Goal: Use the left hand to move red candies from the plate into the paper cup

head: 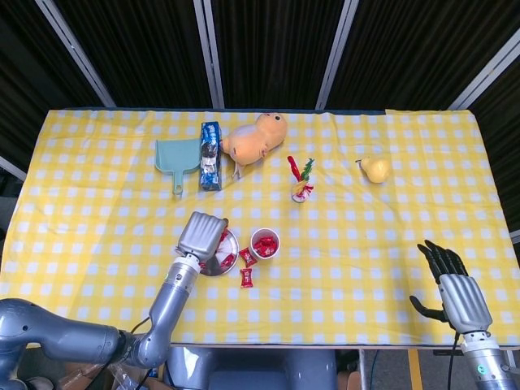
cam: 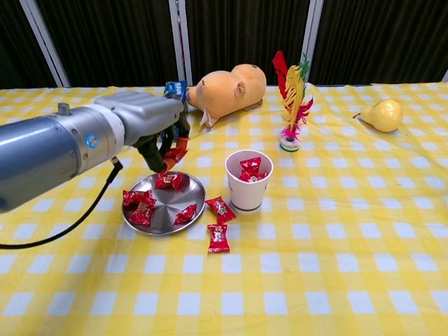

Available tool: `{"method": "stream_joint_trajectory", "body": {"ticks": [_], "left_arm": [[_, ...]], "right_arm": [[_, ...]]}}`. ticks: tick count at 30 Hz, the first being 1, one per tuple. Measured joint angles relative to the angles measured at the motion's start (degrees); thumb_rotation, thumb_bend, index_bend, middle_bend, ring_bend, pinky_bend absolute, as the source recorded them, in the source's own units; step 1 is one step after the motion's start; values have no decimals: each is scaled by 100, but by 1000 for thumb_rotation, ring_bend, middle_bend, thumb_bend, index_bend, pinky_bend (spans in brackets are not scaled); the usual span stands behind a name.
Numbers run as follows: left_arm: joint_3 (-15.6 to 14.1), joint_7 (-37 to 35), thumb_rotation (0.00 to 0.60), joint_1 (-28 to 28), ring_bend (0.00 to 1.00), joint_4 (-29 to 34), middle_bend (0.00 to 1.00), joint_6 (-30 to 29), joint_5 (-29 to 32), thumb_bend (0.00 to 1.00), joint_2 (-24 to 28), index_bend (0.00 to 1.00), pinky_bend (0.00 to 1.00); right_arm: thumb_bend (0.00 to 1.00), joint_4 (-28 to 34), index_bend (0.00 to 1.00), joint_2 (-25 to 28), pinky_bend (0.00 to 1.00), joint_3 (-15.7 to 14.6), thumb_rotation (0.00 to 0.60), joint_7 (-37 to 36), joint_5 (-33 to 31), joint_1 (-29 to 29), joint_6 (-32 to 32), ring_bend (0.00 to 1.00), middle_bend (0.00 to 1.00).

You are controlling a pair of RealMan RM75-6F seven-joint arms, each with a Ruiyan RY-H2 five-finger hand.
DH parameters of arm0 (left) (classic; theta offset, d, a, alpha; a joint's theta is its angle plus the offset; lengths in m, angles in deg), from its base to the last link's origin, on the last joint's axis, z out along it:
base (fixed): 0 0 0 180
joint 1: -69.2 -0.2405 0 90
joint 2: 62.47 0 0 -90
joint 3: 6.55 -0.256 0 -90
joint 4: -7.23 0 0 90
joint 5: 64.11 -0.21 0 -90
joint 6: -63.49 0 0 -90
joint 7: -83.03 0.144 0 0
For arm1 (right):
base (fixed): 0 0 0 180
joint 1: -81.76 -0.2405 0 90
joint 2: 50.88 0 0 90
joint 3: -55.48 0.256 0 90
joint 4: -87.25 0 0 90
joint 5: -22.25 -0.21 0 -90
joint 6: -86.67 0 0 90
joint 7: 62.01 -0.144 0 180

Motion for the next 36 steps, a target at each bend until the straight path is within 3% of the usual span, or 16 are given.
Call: {"method": "stream_joint_trajectory", "body": {"ticks": [7, 17, 24, 27, 36], "left_arm": [[296, 2, 600, 279, 847, -30, 612, 94, -25, 481, -161, 506, 939], [600, 127, 600, 893, 847, -821, 602, 351, 42, 473, -967, 495, 938], [684, 226, 600, 1106, 846, -1064, 536, 471, 225, 307, -1221, 443, 938], [664, 262, 600, 1114, 846, -1003, 509, 453, 269, 265, -1212, 415, 938], [617, 190, 600, 886, 845, -283, 430, 130, 228, 262, -733, 388, 938]], "right_arm": [[342, -1, 0, 2, 0, 7, 600, -14, -13, -2, 3, 0, 0], [341, 5, 0, 29, 0, 21, 600, -103, -51, -29, 67, 0, 0], [341, 1, 0, 45, 0, 31, 600, -150, -62, -33, 71, 0, 0], [341, -3, 0, 47, 0, 30, 600, -152, -57, -31, 64, 0, 0], [341, -9, 0, 33, 0, 20, 600, -94, -29, -18, 31, 0, 0]]}}
